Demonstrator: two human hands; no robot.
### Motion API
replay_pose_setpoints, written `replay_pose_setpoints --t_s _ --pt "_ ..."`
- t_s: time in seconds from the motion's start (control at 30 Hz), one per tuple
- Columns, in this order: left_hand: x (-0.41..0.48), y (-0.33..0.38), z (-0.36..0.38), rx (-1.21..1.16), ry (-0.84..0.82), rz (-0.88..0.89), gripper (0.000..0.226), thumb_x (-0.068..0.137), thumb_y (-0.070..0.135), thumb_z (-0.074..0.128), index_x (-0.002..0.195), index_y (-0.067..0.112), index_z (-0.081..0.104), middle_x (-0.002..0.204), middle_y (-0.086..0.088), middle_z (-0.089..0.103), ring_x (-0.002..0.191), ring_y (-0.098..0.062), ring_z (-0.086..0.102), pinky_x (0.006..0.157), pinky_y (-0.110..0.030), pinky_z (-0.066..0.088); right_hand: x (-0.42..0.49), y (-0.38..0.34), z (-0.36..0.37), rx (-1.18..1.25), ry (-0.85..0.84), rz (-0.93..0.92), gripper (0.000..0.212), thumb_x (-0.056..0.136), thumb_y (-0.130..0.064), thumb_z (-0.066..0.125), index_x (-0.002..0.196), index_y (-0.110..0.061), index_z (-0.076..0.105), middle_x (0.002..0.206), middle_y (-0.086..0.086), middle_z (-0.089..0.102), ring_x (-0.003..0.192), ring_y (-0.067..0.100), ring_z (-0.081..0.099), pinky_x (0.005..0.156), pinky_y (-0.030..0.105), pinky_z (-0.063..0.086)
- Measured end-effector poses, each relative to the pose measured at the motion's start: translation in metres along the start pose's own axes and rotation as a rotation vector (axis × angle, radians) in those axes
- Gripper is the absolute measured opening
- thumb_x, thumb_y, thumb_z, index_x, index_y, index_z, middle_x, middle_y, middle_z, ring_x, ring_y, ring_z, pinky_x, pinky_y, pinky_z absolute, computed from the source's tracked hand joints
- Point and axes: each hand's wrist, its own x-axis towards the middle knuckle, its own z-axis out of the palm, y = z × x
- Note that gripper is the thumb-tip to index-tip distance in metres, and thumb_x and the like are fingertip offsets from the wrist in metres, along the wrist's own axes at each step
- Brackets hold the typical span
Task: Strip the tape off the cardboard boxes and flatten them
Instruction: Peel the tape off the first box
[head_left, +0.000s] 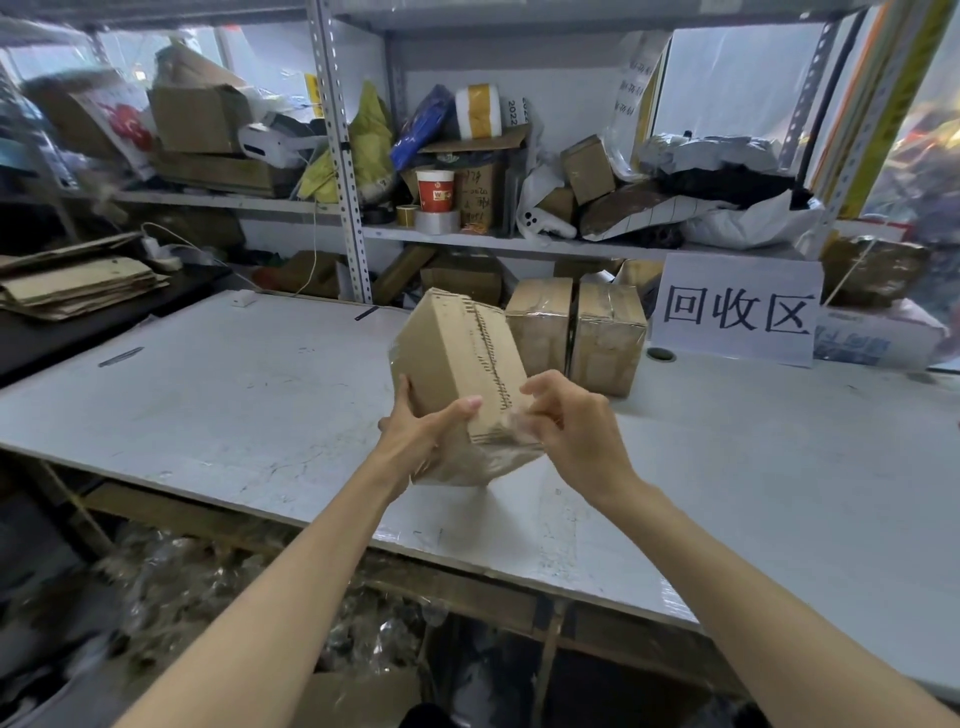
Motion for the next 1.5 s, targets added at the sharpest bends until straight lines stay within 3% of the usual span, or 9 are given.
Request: replay_pose_setpoints --t_s 0.23,0.37,0.47,0.77,0.83,0.93,1.1,1.27,1.5 --pt "0.0 0.011 0.011 0.09 -0.047 0.02 0.14 0.037 0.069 0.081 0.155 0.04 0.011 0.143 -0.009 0.04 0.128 -0.031 0.048 0.105 -0.05 0.046 0.012 -0.002 0.004 -0.186 0.194 -0.047 0.002 0.084 -0.012 0.068 0.086 -0.012 0.068 0.089 0.003 0.062 0.084 0.019 0.057 0.067 0.029 0.049" --pt "0.001 0.008 0.008 0.066 -0.047 0.054 0.122 0.043 0.07 0.078 0.149 0.036 0.03 0.138 -0.004 0.053 0.123 -0.027 0.054 0.102 -0.049 0.049 0.005 0.006 -0.006 -0.102 0.002 -0.118 0.012 0.079 -0.019 0.075 0.084 -0.009 0.069 0.087 0.002 0.068 0.081 0.019 0.06 0.067 0.032 0.052" --pt "0.001 0.008 0.01 0.111 -0.092 0.017 0.135 0.042 0.071 0.08 0.155 0.036 0.014 0.143 -0.007 0.045 0.13 -0.029 0.046 0.107 -0.05 0.044 0.006 0.009 -0.01 -0.159 -0.078 -0.113 0.031 0.067 -0.019 0.085 0.089 -0.007 0.068 0.091 0.001 0.064 0.085 0.021 0.056 0.07 0.034 0.05" --pt "-0.001 0.012 0.027 0.168 0.118 0.017 0.133 0.033 0.069 0.08 0.15 0.039 0.024 0.137 -0.005 0.043 0.125 -0.027 0.045 0.101 -0.049 0.049 0.008 0.011 -0.019 -0.218 -0.359 -0.165 0.008 0.084 -0.002 0.063 0.084 -0.006 0.071 0.087 0.005 0.063 0.087 0.019 0.041 0.076 0.03 0.04" --pt "-0.001 0.012 0.033 0.192 0.155 -0.001 0.133 0.034 0.072 0.079 0.151 0.041 0.022 0.135 -0.007 0.038 0.126 -0.028 0.041 0.102 -0.051 0.047 0.007 0.013 -0.02 -0.202 -0.321 -0.112 0.01 0.083 -0.004 0.065 0.088 -0.011 0.069 0.094 0.0 0.061 0.093 0.016 0.04 0.081 0.028 0.042" --pt "0.002 0.012 0.036 0.212 0.165 -0.044 0.133 0.038 0.072 0.081 0.15 0.044 0.015 0.128 -0.008 0.03 0.127 -0.033 0.038 0.105 -0.052 0.043 0.003 0.011 -0.019 -0.138 -0.188 -0.09 0.043 0.077 -0.013 0.074 0.117 -0.017 0.058 0.106 -0.005 0.056 0.101 0.01 0.048 0.086 0.024 0.044" --pt "0.005 0.014 0.04 0.296 0.182 -0.116 0.137 0.044 0.078 0.078 0.15 0.036 0.003 0.135 -0.012 0.026 0.131 -0.038 0.034 0.105 -0.055 0.043 -0.002 0.001 -0.003 0.031 -0.01 0.034 0.04 0.066 -0.011 0.085 0.092 -0.014 0.055 0.082 -0.002 0.063 0.076 0.014 0.06 0.069 0.023 0.051" --pt "0.005 0.022 0.037 0.34 0.152 -0.213 0.142 0.046 0.082 0.075 0.153 0.025 0.001 0.143 -0.016 0.026 0.135 -0.037 0.032 0.105 -0.056 0.042 -0.004 0.003 0.004 -0.14 0.022 0.038 0.02 0.076 -0.021 0.077 0.079 -0.016 0.058 0.083 -0.007 0.058 0.086 0.014 0.046 0.071 0.025 0.039" --pt "-0.001 0.025 0.041 0.291 0.186 -0.13 0.13 0.036 0.076 0.078 0.142 0.016 0.033 0.132 -0.012 0.045 0.126 -0.032 0.045 0.101 -0.048 0.048 -0.001 0.006 0.001 0.06 -0.141 0.059 0.026 0.075 -0.001 0.072 0.067 -0.015 0.051 0.077 -0.007 0.057 0.088 0.021 0.038 0.073 0.023 0.034"
